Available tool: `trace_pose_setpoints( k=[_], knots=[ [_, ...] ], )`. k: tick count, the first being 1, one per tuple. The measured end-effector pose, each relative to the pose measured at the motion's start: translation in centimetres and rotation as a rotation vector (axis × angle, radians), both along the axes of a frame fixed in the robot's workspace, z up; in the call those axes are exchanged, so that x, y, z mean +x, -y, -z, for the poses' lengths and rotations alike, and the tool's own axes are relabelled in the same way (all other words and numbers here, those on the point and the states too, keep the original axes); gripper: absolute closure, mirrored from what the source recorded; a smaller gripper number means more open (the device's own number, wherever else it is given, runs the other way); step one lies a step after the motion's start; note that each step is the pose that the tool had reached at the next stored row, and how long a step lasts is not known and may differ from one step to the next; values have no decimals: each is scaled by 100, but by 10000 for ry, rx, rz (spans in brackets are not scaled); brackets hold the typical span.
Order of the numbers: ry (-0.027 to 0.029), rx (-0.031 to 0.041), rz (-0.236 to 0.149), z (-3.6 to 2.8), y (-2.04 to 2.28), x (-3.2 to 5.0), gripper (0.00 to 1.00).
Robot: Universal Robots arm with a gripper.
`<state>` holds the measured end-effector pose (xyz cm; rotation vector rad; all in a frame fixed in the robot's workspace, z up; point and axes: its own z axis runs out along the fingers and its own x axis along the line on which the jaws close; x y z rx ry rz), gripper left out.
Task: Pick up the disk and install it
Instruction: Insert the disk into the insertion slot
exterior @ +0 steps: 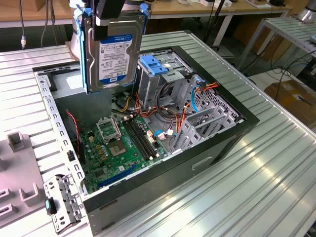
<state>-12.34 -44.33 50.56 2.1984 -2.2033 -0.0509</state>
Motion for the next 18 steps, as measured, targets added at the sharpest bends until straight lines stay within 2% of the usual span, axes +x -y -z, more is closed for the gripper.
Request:
trace_pose_setpoints(
  k=[3, 4, 18],
  knots=[
    [-2, 0, -1, 1, 9, 159, 63],
    [-2, 0, -1, 2, 11, 185, 63],
    [-2, -1, 0, -1, 12, 207, 63]
  ],
)
